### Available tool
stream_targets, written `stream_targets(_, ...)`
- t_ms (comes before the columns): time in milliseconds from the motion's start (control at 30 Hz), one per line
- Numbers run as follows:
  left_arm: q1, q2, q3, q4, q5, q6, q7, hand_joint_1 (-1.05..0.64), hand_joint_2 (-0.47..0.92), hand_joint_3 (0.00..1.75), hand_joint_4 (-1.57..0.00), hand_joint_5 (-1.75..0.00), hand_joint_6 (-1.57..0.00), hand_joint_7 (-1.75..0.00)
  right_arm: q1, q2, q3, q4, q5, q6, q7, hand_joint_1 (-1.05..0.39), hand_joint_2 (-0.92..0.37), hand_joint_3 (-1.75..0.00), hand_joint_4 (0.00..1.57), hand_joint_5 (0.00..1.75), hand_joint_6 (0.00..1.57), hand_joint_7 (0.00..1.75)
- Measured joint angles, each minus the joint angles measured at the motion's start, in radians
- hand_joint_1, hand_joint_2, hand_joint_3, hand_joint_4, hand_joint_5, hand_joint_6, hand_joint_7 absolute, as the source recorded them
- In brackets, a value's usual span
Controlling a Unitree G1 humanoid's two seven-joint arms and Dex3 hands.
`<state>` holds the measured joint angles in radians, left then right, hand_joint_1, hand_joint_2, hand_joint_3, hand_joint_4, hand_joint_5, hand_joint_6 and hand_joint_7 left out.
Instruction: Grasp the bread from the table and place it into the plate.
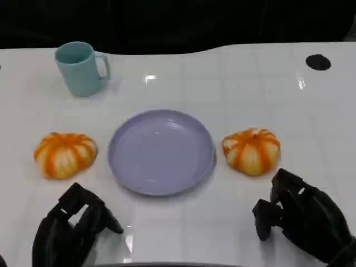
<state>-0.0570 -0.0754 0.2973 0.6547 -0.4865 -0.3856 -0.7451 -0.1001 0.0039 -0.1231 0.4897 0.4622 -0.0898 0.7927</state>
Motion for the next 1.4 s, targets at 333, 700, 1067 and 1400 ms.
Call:
stream_targets(333,-0.001,0.000,0.001,0.003,0.000,0.003,0.000,-0.58,0.92,0.26,-0.64,-1.75,-0.51,-1.54,-0.005,0.000,-0.001,0.003,0.000,0.001,0.005,-0.51,-0.92,-0.39,0.83,1.75,0.62,1.75)
stream_targets(700,-0.002,0.000,0.003,0.009,-0.003,0.004,0.000,-0.59,0.92,0.25,-0.64,-1.75,-0.52,-1.51,-0.005,0.000,-0.014,0.006,0.000,0.001,0.010,-0.50,-0.92,-0.37,0.85,1.75,0.64,1.75)
stream_targets(1067,-0.002,-0.005,0.003,0.006,-0.006,0.023,0.000,-0.56,0.92,0.25,-0.63,-1.75,-0.52,-1.49,-0.018,-0.004,-0.020,-0.013,-0.057,-0.096,-0.007,-0.56,-0.92,-0.29,0.53,1.67,0.51,1.25)
stream_targets(1400,-0.002,-0.012,0.002,0.000,-0.004,0.026,0.004,-0.56,0.92,0.26,-0.62,-1.75,-0.51,-1.51,-0.090,-0.113,0.018,0.009,-0.262,-0.426,-0.047,-0.57,-0.92,-0.16,0.51,0.53,0.54,0.15)
